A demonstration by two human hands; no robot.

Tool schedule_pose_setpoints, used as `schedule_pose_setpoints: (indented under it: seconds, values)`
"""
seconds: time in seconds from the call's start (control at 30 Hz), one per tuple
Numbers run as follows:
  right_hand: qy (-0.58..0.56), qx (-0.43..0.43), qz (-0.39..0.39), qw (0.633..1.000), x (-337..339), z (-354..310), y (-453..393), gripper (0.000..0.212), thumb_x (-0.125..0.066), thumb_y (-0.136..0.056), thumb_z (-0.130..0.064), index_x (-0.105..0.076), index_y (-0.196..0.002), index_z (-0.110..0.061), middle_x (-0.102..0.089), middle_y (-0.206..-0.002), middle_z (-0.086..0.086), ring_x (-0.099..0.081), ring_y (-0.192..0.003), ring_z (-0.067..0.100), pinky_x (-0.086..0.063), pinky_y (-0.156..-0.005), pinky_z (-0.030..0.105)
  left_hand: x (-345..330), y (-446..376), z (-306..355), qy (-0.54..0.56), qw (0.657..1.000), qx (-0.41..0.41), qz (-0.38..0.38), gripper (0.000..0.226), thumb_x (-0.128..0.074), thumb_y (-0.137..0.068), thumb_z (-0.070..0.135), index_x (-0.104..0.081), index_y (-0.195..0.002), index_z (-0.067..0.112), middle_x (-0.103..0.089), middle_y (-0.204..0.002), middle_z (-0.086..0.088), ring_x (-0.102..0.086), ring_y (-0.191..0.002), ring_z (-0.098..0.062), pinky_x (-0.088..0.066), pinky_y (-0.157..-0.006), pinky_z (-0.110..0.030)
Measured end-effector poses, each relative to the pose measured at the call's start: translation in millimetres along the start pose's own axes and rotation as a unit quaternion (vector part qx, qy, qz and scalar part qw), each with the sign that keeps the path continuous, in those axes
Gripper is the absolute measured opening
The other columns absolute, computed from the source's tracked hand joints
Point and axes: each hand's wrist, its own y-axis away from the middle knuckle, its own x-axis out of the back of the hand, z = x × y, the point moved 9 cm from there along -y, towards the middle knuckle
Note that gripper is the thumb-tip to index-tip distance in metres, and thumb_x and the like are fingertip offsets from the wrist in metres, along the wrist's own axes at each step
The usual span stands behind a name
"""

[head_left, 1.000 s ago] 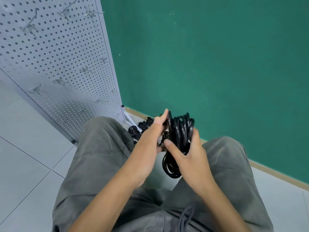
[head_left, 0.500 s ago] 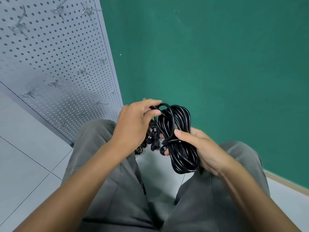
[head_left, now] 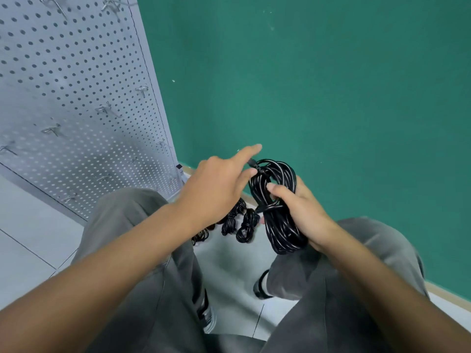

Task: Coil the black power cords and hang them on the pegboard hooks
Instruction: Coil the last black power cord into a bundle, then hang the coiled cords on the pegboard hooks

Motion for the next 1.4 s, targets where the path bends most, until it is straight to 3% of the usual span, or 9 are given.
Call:
schedule_pose_setpoints:
  seconds: [0.1, 0.23, 0.47, 0.6, 0.73, 0.87, 1.0, 1.17, 1.4]
  values:
    - [0.04, -0.017, 0.003, 0.999, 16.9, 10.6, -25.7, 0.047, -0.071, -0.077, -0.048, -0.06, -0.118, -0.026, -0.071, -0.113, 0.002, -0.068, -0.11, 0.024, -0.05, -0.104, 0.055, -17.6, 1.3, -17.7, 0.059, 0.997, 0.038, 0.018, 0.036, -0.054, -0.105, 0.033, -0.049, -0.141, 0.032, -0.071, -0.067, 0.003, -0.058, -0.051, -0.012, -0.049, -0.062, -0.032]
    - [0.097, -0.074, -0.002, 0.992, 40.3, 44.1, -63.7, 0.013, -0.067, -0.093, -0.024, -0.064, -0.106, -0.022, -0.072, -0.105, 0.004, -0.068, -0.106, 0.025, -0.051, -0.101, 0.045, -78.3, 9.1, -67.6, 0.111, 0.984, 0.142, -0.009, 0.018, -0.055, -0.104, 0.034, -0.054, -0.122, 0.03, -0.073, -0.069, 0.011, -0.065, -0.059, -0.003, -0.053, -0.065, -0.03]
    - [0.155, -0.162, -0.028, 0.974, 56.5, 107.3, -149.1, 0.01, -0.066, -0.091, -0.019, -0.067, -0.101, -0.019, -0.073, -0.096, 0.007, -0.069, -0.092, 0.028, -0.055, -0.086, 0.041, -211.7, -6.0, -177.7, 0.047, 0.95, 0.282, -0.126, 0.018, -0.056, -0.104, 0.035, -0.053, -0.115, 0.022, -0.069, -0.073, 0.001, -0.065, -0.066, -0.021, -0.057, -0.066, -0.039]
    - [0.168, -0.21, -0.046, 0.962, 56.2, 153.4, -190.2, 0.035, -0.071, -0.076, -0.037, -0.067, -0.106, -0.019, -0.073, -0.101, 0.008, -0.071, -0.097, 0.031, -0.056, -0.092, 0.048, -285.1, -6.6, -233.5, 0.063, 0.917, 0.356, -0.165, 0.021, -0.059, -0.102, 0.035, -0.056, -0.116, 0.02, -0.07, -0.094, -0.008, -0.066, -0.084, -0.032, -0.057, -0.073, -0.04]
    - [0.152, -0.222, -0.029, 0.963, 65.6, 184.4, -223.4, 0.003, -0.066, -0.092, -0.021, -0.067, -0.092, -0.017, -0.071, -0.088, 0.007, -0.068, -0.085, 0.029, -0.054, -0.081, 0.04, -362.4, -4.1, -269.2, 0.083, 0.894, 0.386, -0.211, 0.022, -0.06, -0.101, 0.03, -0.064, -0.113, 0.012, -0.072, -0.101, -0.014, -0.068, -0.095, -0.036, -0.057, -0.082, -0.042]
    - [0.128, -0.235, -0.032, 0.963, 72.9, 207.6, -246.0, 0.015, -0.062, -0.094, -0.017, -0.065, -0.079, -0.017, -0.067, -0.074, 0.003, -0.064, -0.075, 0.027, -0.052, -0.074, 0.038, -440.5, 6.4, -284.8, 0.132, 0.867, 0.412, -0.249, 0.025, -0.065, -0.097, 0.025, -0.068, -0.114, 0.008, -0.072, -0.103, -0.016, -0.067, -0.101, -0.035, -0.052, -0.084, -0.036]
    - [0.118, -0.266, -0.032, 0.956, 81.5, 234.4, -249.1, 0.011, -0.064, -0.091, -0.023, -0.07, -0.084, -0.017, -0.073, -0.084, 0.011, -0.071, -0.084, 0.032, -0.057, -0.078, 0.045, -489.6, 20.4, -291.5, 0.174, 0.839, 0.442, -0.267, 0.052, -0.069, -0.095, 0.027, -0.056, -0.143, 0.014, -0.064, -0.133, -0.013, -0.061, -0.123, -0.033, -0.05, -0.101, -0.038]
    - [0.102, -0.313, -0.028, 0.944, 95.4, 254.5, -239.6, 0.012, -0.065, -0.092, -0.026, -0.073, -0.091, -0.018, -0.074, -0.094, 0.017, -0.073, -0.095, 0.039, -0.057, -0.09, 0.059, -534.0, 27.7, -306.6, 0.134, 0.8, 0.475, -0.34, 0.066, -0.072, -0.09, 0.043, -0.046, -0.141, 0.01, -0.058, -0.136, -0.015, -0.058, -0.122, -0.036, -0.052, -0.1, -0.046]
    - [0.059, -0.329, -0.009, 0.942, 101.2, 262.2, -237.7, 0.011, -0.063, -0.095, -0.021, -0.068, -0.099, -0.013, -0.067, -0.081, 0.006, -0.066, -0.075, 0.025, -0.055, -0.073, 0.041, -557.2, 21.8, -310.4, 0.046, 0.774, 0.488, -0.4, 0.1, -0.069, -0.094, 0.044, -0.007, -0.16, 0.001, -0.028, -0.161, -0.02, -0.028, -0.148, -0.036, -0.027, -0.119, -0.048]
